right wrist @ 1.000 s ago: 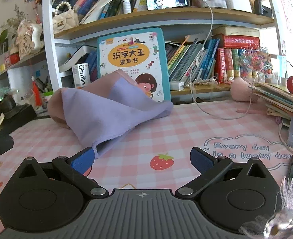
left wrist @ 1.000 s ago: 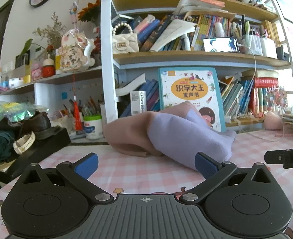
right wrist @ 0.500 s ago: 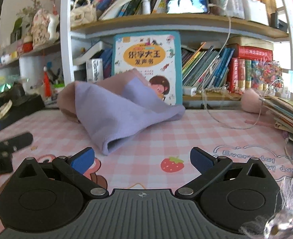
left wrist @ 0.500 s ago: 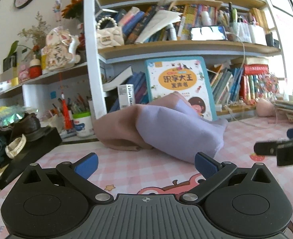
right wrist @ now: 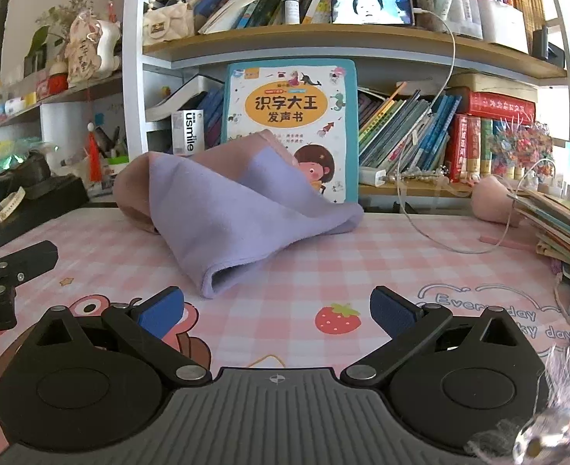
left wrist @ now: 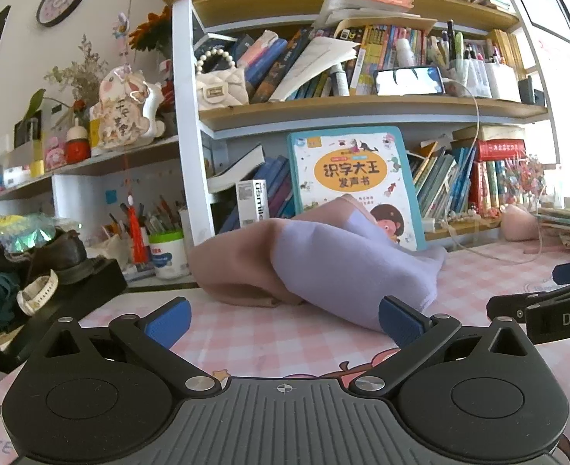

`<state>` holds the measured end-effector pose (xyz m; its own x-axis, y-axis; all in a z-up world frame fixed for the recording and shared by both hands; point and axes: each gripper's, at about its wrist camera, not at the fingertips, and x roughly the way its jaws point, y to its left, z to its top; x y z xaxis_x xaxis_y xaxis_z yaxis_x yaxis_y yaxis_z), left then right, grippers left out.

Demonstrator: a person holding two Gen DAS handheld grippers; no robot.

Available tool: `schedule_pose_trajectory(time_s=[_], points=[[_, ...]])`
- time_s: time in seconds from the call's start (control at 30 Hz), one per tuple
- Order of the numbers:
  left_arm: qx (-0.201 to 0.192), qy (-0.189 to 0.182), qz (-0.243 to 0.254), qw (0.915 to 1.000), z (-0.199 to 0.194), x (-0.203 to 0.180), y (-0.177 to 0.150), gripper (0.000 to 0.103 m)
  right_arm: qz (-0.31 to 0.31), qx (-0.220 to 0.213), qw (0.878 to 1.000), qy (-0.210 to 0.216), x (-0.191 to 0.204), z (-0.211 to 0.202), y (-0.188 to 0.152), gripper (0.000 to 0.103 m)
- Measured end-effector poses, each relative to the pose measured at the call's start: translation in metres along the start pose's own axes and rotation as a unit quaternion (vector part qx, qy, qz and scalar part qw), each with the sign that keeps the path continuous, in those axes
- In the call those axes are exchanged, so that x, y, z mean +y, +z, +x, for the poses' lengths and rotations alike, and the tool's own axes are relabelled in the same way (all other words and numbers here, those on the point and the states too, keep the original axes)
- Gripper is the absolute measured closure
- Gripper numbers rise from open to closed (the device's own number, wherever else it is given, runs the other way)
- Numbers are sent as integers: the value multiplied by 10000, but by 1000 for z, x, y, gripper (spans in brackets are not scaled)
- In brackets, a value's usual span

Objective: Fold clothes
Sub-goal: 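Grasp the lavender sweater fabric with the left and right grippers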

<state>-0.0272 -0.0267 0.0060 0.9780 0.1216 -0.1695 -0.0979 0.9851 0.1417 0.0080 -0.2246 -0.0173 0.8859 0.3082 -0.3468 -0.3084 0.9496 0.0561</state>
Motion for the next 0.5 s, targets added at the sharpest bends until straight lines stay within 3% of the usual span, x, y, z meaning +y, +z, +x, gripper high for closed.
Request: schedule_pose_trajectory(time_s=[0.27,0.4,0.5], points=[[-23,-52,138,9999,-1,-6,-1,0,75,73,9999,39,-2,3,0,0],[65,-258,352,9990,6,-14,1,0,363,13,9980,511,-16,4,1,0],[123,-411,665,9969,17,-27,6,0,487,144,9968,625,-28,20,12,0]])
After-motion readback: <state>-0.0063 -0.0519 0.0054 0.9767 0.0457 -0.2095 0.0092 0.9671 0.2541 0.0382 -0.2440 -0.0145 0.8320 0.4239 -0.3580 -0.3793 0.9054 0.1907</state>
